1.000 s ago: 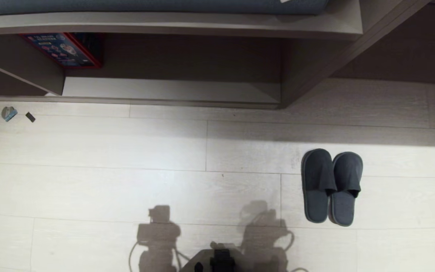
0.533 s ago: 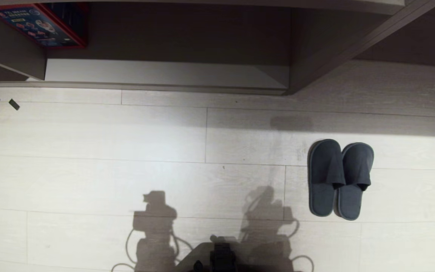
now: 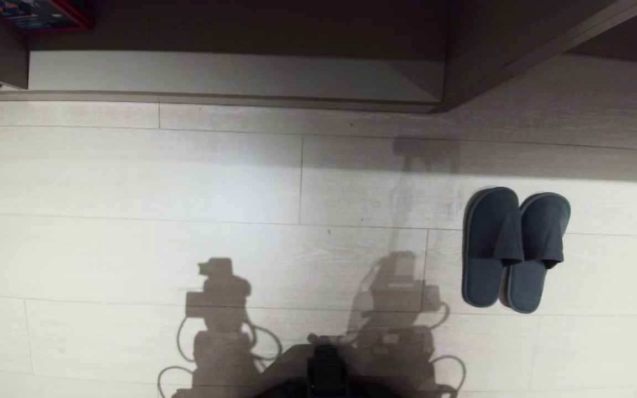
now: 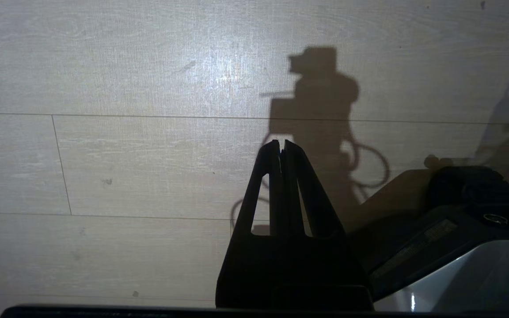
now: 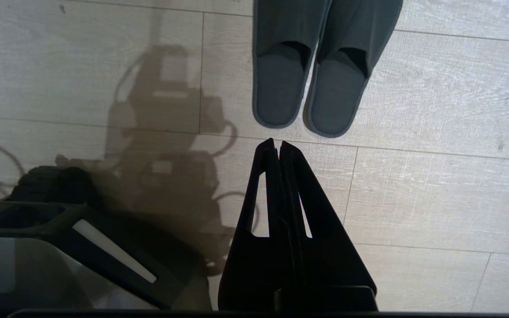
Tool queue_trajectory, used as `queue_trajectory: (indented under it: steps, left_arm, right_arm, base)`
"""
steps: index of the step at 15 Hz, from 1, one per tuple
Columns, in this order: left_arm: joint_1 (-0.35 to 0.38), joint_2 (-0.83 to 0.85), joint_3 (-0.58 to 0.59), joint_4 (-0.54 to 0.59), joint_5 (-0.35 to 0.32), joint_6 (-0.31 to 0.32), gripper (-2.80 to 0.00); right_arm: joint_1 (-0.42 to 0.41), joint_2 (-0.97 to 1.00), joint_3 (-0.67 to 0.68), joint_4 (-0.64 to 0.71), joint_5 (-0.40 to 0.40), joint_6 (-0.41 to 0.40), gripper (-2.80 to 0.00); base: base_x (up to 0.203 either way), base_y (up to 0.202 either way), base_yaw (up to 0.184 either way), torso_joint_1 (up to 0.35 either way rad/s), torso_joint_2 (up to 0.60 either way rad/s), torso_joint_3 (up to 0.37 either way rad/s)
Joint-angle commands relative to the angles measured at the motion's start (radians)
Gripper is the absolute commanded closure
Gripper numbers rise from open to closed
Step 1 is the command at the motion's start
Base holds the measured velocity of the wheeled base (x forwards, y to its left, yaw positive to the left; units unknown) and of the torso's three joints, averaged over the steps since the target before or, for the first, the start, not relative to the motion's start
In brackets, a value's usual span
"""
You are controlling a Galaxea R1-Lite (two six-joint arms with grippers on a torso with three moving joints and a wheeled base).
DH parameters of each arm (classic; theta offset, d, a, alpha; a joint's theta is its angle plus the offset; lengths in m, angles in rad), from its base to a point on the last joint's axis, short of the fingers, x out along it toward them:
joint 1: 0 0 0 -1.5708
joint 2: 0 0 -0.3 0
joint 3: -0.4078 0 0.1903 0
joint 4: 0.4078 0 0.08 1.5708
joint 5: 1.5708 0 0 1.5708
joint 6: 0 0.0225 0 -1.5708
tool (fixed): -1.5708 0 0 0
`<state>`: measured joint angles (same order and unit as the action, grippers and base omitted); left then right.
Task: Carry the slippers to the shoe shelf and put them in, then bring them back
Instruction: Pick up the slippers on the floor
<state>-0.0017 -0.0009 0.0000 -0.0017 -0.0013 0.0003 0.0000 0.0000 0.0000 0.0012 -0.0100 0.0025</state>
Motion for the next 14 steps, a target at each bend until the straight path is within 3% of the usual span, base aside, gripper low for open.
queue_trajectory:
  steps: [1, 7, 14]
  left_arm:
    - [0.000, 0.001, 0.000, 0.000, 0.000, 0.000, 0.00]
    - [0.000, 0.001, 0.000, 0.000, 0.000, -0.002, 0.00]
    - [0.000, 0.001, 0.000, 0.000, 0.000, -0.001, 0.00]
  right_arm:
    - [0.001, -0.002, -0.001, 0.000, 0.001, -0.002, 0.00]
    - [0.000, -0.002, 0.000, 0.000, -0.001, 0.004, 0.00]
    - [0.001, -0.002, -0.004, -0.002, -0.001, 0.002, 0.00]
  base:
    - [0.000, 0.000, 0.000, -0.002, 0.00, -0.197]
    - [0.000, 0.000, 0.000, 0.006, 0.00, -0.183]
    - [0.000, 0.000, 0.000, 0.000, 0.00, -0.014]
